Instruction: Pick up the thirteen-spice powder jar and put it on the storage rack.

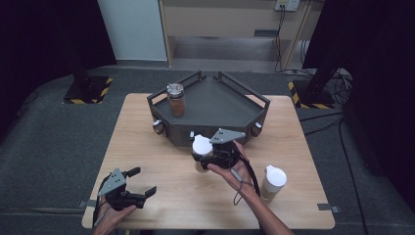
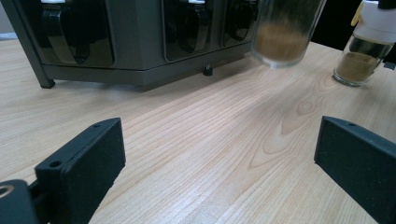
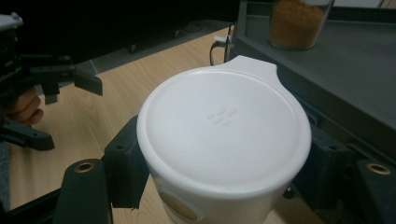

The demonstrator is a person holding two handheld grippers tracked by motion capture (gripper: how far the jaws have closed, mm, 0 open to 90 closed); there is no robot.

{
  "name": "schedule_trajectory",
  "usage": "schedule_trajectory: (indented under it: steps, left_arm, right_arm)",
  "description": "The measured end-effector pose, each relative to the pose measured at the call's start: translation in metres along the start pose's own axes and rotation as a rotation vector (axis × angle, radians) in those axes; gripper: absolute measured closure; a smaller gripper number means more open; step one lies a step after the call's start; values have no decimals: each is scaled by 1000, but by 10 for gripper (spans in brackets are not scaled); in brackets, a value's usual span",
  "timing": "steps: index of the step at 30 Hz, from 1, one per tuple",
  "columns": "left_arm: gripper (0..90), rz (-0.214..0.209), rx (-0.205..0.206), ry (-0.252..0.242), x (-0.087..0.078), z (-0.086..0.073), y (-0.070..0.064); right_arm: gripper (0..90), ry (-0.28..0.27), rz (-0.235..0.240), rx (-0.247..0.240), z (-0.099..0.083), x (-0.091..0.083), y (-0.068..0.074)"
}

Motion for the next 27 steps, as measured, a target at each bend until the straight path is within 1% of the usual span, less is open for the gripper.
schedule_trajectory:
  steps: [3,6,8,10,13,18,21,27]
  left_arm:
    - [6,0,1,0,0,0,0]
    - [6,1,1,2,0,0,0]
    - [6,0,0,1,0,0,0]
    - [6,0,0,2,0,0,0]
    - [6,-1,1,2,0,0,0]
    - [6,0,1,5,0,0,0]
    - [6,-1,0,3,0,0,0]
    - [6,-1,1,4,0,0,1]
  right_arm:
    - [304,-2,11,5,11,-6,-4]
    - [304,7,1,-5,25,-13,-5]
    - [304,13,3,-3,33,-17,-7]
    - [304,8,3,0,40,-21,-10]
    - [304,-1,-9,3,51,-28,-13]
    - [304,-12,-13,10,72,-36,-22]
    - [304,-13,-30,9,85,-38,-27]
    - [304,-14,-63,32,104,-36,-42]
Point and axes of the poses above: each handheld gripper's, and its own axes: x roughly forward along the jaws, z roughly out of its top, y roughly to its left, the point moved 5 cm from there along x, roughly forward along the jaws, and after that the axes turned 11 degrees about y, right-handed, at the moved point
